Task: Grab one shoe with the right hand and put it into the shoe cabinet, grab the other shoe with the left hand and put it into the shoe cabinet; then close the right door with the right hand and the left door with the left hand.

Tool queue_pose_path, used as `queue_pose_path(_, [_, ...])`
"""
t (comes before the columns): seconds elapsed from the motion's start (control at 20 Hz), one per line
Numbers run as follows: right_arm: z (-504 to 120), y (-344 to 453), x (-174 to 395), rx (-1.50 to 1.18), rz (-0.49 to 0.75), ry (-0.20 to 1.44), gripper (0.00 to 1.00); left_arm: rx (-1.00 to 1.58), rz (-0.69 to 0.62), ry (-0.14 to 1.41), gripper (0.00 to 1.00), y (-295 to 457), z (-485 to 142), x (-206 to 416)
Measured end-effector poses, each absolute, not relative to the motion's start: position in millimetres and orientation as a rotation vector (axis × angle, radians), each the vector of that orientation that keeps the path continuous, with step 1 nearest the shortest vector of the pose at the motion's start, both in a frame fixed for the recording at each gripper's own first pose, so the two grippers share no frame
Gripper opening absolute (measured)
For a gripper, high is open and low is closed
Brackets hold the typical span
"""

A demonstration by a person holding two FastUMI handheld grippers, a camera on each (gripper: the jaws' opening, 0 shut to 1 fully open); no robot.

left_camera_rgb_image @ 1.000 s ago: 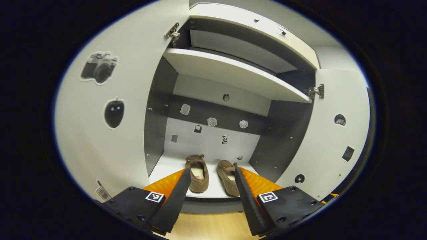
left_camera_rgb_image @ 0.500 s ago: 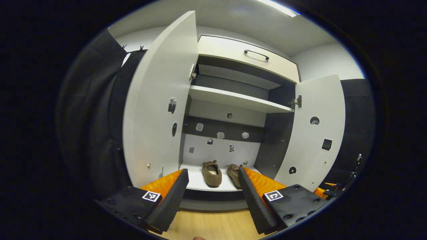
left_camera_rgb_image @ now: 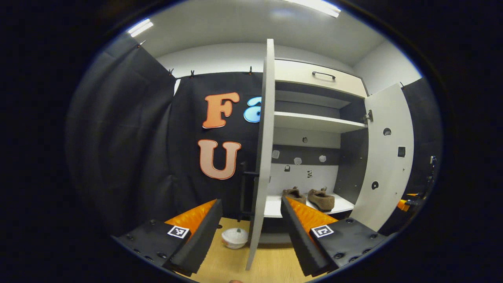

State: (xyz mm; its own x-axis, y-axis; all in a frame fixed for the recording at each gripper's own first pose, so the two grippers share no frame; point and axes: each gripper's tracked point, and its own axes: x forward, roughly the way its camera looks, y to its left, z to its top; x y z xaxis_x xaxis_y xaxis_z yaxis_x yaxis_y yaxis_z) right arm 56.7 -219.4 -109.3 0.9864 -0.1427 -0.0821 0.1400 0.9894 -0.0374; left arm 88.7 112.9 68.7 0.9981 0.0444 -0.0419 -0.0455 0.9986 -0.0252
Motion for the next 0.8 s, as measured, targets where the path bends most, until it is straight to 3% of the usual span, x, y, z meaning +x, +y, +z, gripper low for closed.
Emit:
queue_pose_path(0.15, [-113, -216, 54, -0.012, -0.146, 0.094, 0.93, -0.039, 0.078, 0.080, 0.94, 149, 49, 79])
queue_pose_path(0.2, [-114, -215, 53, -0.005, -0.150, 0.096, 1.00, -0.039, 0.093, 0.092, 0.97, 162, 42, 76])
queue_pose_path(0.25, [-115, -213, 53, -0.001, -0.153, 0.099, 0.92, -0.037, 0.102, 0.099, 0.94, 172, 36, 75])
queue_pose_path(0.8, [-118, -175, 45, -0.017, -0.114, 0.103, 0.89, -0.059, 0.112, 0.144, 0.94, 216, 1, 89])
